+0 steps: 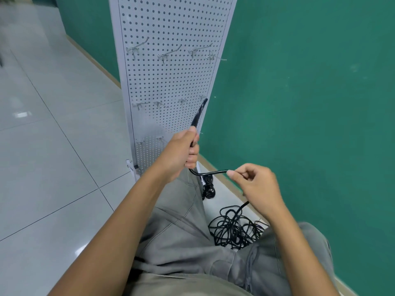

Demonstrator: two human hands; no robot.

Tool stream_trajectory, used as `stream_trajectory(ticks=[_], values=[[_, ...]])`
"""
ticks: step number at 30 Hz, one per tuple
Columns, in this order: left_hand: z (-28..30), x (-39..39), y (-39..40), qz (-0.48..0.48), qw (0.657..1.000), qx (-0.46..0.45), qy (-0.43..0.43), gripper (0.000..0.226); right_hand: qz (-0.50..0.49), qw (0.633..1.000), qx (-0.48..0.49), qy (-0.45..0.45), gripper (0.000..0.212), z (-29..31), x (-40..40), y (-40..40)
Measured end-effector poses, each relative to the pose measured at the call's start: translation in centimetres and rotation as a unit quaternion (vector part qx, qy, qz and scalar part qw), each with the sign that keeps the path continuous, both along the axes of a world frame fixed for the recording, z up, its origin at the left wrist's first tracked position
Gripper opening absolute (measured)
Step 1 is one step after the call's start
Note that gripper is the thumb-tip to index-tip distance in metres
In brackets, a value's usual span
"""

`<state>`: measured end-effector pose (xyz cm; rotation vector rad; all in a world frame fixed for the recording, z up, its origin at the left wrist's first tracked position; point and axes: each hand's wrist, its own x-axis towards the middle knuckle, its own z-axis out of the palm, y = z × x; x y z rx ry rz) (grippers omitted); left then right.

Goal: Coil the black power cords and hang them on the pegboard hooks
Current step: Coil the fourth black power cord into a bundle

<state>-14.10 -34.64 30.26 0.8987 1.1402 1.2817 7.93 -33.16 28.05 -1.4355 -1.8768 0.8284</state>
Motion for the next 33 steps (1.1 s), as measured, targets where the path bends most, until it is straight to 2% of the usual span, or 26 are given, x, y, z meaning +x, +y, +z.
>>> stream_trajectory(ticks=[3,5,8,12,14,17,23,25,30,33], values=[[-0.8,1.3,-0.1,-0.045,0.997,-0.019,0.052,0.037,-0.057,0.994,0.079,-0.046,0.046,2.4,0.6,0.1],[-1.2,2.4,-0.3,-0.072,0.996,-0.024,0.047,0.036,-0.078,0.99,0.102,-0.062,0.05,3.7,0.7,0.2],[-1.5,3.8,-0.6,-0.104,0.994,-0.022,-0.013,0.035,-0.051,0.99,0.116,-0.062,0.037,5.3,0.8,0.4],[-1.8,4.9,-0.9,-0.119,0.99,-0.029,-0.066,0.038,0.037,0.987,0.107,-0.115,0.015,7.2,1.2,0.5],[-1.5,5.2,-1.1,-0.134,0.986,-0.036,-0.089,0.043,0.053,0.986,0.104,-0.116,0.013,8.0,1.3,0.6],[-1.1,5.7,-1.4,-0.172,0.979,-0.044,-0.1,0.049,0.027,0.988,0.119,-0.094,0.013,9.2,1.1,0.9],[-0.7,7.4,-2.1,-0.204,0.966,-0.038,-0.154,0.046,-0.05,0.981,0.177,-0.066,0.042,10.3,0.6,1.2],[-0.3,7.7,-2.3,-0.201,0.962,-0.027,-0.184,0.044,-0.054,0.978,0.19,-0.068,0.044,10.4,0.6,1.3],[0.7,7.7,-2.9,-0.202,0.954,-0.028,-0.22,0.044,0.014,0.982,0.174,-0.074,0.018,10.2,1.3,1.5],[1.2,7.3,-2.9,-0.206,0.945,-0.011,-0.252,0.044,-0.018,0.988,0.152,-0.027,0.015,9.7,2.0,1.4]])
